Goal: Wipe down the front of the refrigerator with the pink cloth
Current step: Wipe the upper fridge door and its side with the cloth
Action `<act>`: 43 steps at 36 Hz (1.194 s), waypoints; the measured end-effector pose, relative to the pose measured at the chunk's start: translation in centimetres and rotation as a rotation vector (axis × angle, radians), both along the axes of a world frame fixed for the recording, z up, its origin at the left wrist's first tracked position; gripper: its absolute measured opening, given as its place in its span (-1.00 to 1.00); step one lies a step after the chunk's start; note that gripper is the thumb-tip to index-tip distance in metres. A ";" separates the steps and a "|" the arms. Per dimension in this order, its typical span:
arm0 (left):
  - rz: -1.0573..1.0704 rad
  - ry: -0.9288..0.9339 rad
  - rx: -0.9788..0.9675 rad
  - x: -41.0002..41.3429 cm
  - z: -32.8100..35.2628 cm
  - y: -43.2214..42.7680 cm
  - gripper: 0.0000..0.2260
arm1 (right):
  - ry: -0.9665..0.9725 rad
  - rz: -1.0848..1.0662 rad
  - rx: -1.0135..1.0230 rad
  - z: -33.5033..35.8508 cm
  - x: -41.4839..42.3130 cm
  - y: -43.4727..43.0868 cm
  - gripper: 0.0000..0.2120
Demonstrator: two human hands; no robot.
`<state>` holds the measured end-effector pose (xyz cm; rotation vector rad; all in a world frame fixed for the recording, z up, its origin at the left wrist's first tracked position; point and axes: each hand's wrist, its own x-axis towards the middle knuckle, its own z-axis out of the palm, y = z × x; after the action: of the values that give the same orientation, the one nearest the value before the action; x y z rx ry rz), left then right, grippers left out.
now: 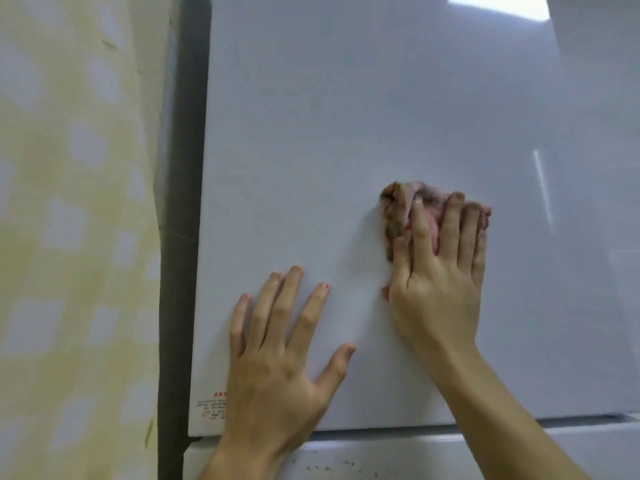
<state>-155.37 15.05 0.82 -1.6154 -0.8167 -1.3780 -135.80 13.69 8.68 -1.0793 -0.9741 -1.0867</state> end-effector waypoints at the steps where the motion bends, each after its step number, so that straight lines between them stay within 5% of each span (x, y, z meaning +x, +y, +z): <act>1: 0.000 -0.002 0.003 0.0 0.0 0.1 -0.38 | -0.044 0.002 0.005 -1.3 -0.4 0.0 -0.50; 7: -0.019 0.000 0.000 0.1 0.0 0.2 -0.39 | -0.225 0.022 -0.044 -10.2 -2.5 -0.1 -0.53; 14: -0.013 0.003 0.039 -0.2 0.2 0.2 -0.43 | -0.299 0.049 -0.090 -8.7 -0.6 -1.1 -0.50; 20: -0.015 0.005 0.096 -0.9 0.7 0.4 -0.46 | 0.054 0.069 -0.160 1.3 -0.1 -0.7 -0.42; 24: -0.009 0.011 0.142 -1.2 0.8 0.7 -0.48 | 0.134 0.082 -0.119 2.1 -1.5 -0.2 -0.43; 32: -0.039 -0.048 0.214 -1.8 0.5 1.2 -0.54 | -0.223 0.041 0.015 -6.6 -5.9 0.7 -0.54; 36: -0.097 -0.022 0.122 -2.3 0.4 0.5 -0.42 | -0.255 -0.010 -0.020 -10.7 -7.2 1.3 -0.55; 43: -0.050 -0.064 0.110 -3.5 0.0 0.6 -0.48 | -0.302 0.087 -0.041 -7.1 -5.5 0.1 -0.50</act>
<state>-158.82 15.61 0.84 -1.5231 -0.7286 -1.4905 -141.34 13.74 1.56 -0.9119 -1.2753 -1.1833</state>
